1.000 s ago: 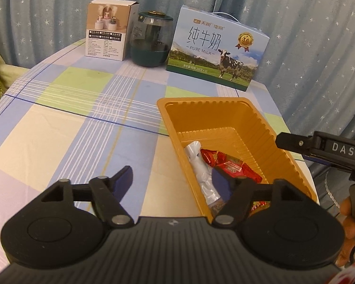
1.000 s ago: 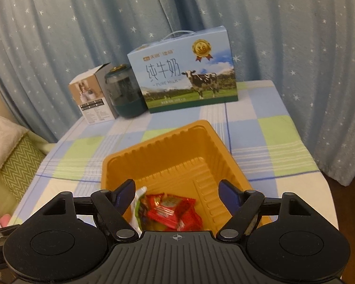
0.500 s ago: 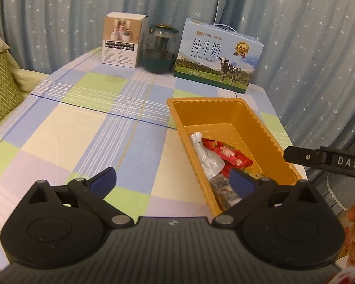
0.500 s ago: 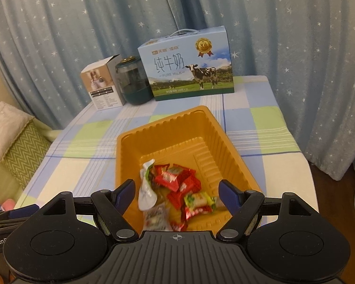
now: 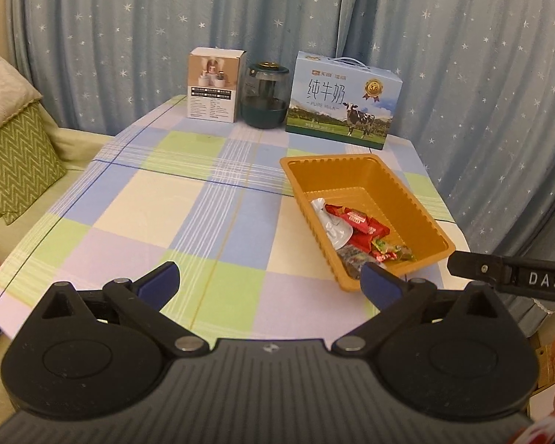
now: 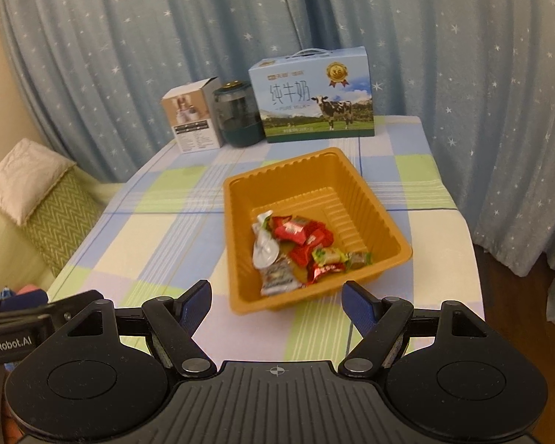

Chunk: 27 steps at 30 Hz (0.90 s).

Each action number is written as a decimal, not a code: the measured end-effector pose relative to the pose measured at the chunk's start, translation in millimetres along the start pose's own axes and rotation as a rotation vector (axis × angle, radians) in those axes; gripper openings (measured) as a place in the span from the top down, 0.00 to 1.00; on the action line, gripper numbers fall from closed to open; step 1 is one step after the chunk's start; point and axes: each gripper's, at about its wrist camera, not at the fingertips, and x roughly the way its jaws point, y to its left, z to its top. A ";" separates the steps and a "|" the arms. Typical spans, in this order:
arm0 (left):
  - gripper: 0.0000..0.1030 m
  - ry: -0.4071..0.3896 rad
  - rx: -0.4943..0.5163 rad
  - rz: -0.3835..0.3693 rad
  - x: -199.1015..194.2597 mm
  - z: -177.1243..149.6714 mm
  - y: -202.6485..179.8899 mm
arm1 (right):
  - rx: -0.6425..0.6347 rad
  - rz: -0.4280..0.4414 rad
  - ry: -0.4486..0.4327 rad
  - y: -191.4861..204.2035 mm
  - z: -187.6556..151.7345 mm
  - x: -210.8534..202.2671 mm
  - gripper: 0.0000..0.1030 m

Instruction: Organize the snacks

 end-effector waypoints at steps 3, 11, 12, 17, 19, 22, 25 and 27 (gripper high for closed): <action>0.00 0.002 -0.001 -0.002 -14.7 -4.7 4.8 | -0.011 -0.007 -0.005 10.1 -8.9 -14.5 0.25; 0.00 -0.021 -0.016 0.031 -52.5 -22.1 18.0 | -0.076 -0.033 -0.010 36.0 -29.7 -42.1 0.25; 0.00 -0.018 -0.021 0.029 -55.5 -23.7 20.3 | -0.081 -0.037 -0.011 38.9 -31.7 -44.7 0.25; 0.00 -0.028 -0.045 0.034 -72.0 -31.3 29.2 | -0.095 -0.041 -0.023 49.5 -41.2 -57.4 0.25; 0.00 -0.030 -0.046 0.042 -77.6 -34.0 31.4 | -0.097 -0.038 -0.028 52.9 -43.7 -61.8 0.25; 0.00 -0.027 -0.045 0.049 -82.4 -36.7 32.5 | -0.103 -0.043 -0.034 57.4 -46.5 -67.9 0.25; 0.00 -0.024 -0.043 0.052 -85.5 -39.4 33.7 | -0.106 -0.045 -0.043 60.1 -48.3 -73.8 0.25; 0.00 -0.028 -0.040 0.053 -87.3 -40.6 34.4 | -0.112 -0.052 -0.047 61.0 -49.0 -76.0 0.25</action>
